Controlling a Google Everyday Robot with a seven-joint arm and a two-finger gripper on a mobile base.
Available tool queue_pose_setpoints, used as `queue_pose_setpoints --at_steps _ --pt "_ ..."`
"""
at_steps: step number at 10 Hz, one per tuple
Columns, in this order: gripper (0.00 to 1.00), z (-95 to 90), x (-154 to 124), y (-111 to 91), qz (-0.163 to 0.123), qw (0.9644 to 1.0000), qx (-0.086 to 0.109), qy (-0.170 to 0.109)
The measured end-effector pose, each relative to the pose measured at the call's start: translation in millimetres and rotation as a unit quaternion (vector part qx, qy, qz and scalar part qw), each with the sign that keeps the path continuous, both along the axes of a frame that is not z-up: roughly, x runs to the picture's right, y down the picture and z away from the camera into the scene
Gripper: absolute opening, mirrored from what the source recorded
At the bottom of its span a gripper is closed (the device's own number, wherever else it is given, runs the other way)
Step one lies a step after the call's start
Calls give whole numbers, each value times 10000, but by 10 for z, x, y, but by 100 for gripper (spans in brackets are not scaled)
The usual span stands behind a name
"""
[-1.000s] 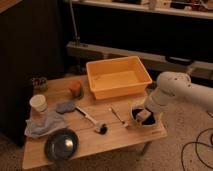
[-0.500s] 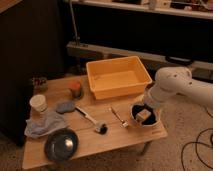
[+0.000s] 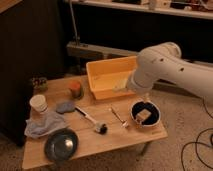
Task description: Place apple in table surface
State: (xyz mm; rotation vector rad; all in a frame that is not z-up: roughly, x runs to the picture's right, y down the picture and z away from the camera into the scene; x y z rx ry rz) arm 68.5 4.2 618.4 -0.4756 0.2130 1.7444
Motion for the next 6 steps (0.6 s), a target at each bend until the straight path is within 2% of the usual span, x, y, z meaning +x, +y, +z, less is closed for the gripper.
queue_pose_setpoints --at_steps 4,6 --pt "80 13 49 -2 -22 10000 23 46" --pt "80 -42 -49 -61 -251 9991 322 -135"
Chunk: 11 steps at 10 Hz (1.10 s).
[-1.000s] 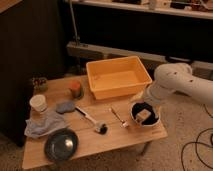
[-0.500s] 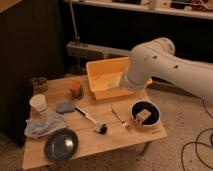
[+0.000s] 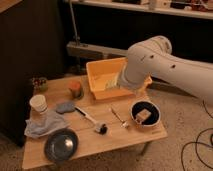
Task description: Place apple in table surface
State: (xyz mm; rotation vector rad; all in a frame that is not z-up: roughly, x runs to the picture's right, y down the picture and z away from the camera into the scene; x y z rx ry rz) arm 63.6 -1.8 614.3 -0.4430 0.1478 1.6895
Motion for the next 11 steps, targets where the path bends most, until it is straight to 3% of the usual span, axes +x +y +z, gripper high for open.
queue_pose_setpoints --at_steps 2,4,5,6,8,11 --pt "80 22 -346 -130 -484 9978 380 -261" --pt "80 124 -747 -233 -818 9942 585 -393" --pt "80 222 -1099 -330 -1095 9900 749 -477" --pt "80 313 -1318 -398 -1258 9876 805 -491" --pt "80 458 -1531 -476 -1387 9864 763 -449" --pt "80 464 -1524 -481 -1386 9864 761 -437"
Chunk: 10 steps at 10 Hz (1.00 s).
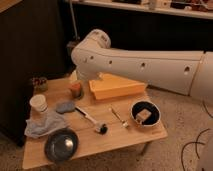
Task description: Place apple in table surface
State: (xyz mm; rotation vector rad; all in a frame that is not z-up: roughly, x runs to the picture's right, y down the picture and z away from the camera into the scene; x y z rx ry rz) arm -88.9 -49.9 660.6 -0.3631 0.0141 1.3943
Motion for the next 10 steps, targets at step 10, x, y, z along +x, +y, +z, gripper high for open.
queue_pose_setpoints --at_steps 10 --pt "80 626 -625 -522 -395 9981 121 -466"
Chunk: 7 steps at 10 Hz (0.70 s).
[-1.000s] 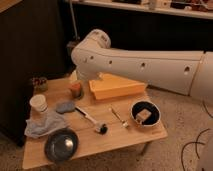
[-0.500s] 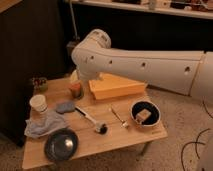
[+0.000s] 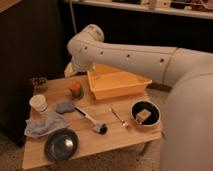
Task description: Place apple in table surface
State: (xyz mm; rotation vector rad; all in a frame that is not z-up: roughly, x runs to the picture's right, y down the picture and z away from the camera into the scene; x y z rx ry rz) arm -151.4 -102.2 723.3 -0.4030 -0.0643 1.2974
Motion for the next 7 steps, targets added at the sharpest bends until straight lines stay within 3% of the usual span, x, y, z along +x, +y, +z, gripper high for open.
queue_pose_setpoints --at_steps 3,7 --pt "80 253 -197 -73 -175 9998 -59 -85" --pt "80 746 -247 208 -166 9989 -403 -189"
